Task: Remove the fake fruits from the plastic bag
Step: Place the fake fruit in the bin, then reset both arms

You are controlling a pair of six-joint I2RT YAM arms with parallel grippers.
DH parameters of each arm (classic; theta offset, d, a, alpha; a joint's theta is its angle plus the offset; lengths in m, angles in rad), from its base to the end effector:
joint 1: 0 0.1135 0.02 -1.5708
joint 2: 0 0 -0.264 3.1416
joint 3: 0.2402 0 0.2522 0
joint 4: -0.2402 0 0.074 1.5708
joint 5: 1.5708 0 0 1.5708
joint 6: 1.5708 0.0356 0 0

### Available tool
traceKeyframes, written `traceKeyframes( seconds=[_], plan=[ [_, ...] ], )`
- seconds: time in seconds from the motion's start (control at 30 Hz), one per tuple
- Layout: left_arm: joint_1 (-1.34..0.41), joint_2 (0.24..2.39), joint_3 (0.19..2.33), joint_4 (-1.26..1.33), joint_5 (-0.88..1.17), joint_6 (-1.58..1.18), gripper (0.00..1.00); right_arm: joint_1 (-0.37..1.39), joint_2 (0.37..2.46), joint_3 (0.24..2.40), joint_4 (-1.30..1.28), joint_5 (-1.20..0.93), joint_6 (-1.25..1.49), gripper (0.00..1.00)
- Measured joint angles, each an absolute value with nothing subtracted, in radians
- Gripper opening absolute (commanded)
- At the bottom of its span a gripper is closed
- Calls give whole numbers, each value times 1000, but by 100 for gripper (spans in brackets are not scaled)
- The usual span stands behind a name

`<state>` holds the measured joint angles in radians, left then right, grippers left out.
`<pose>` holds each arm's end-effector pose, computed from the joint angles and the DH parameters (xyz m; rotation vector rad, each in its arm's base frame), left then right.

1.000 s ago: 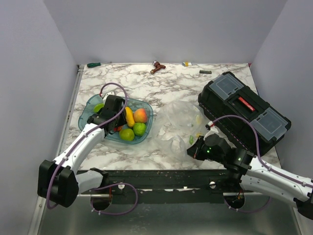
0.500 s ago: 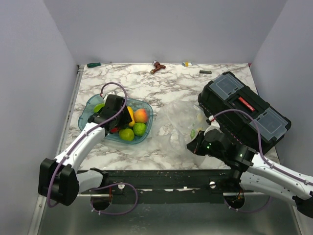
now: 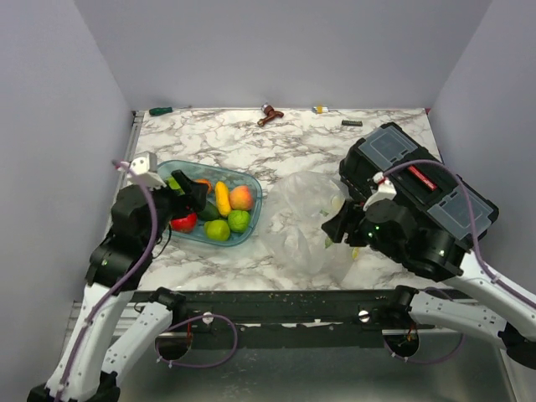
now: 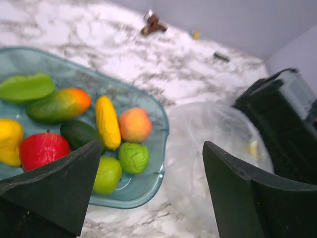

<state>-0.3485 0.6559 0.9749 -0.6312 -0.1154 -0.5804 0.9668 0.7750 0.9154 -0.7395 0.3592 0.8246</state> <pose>0.1223 -0.0401 0.3747 -0.3013 1.8913 -0.5252 0.0979 0.1198 0.3314 0.0539 2.1998 0.6544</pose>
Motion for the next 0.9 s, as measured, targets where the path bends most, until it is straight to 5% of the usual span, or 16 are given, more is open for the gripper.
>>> traceKeyframes(
  seconds=[0.27,0.9],
  plan=[
    [-348,499,1193,-641,-112,-527,92,967,768,1258,-868,450,715,100],
    [-348,327,1439,-652,-252,-410,99,967,584,1480,-820,593,513,100]
  ],
)
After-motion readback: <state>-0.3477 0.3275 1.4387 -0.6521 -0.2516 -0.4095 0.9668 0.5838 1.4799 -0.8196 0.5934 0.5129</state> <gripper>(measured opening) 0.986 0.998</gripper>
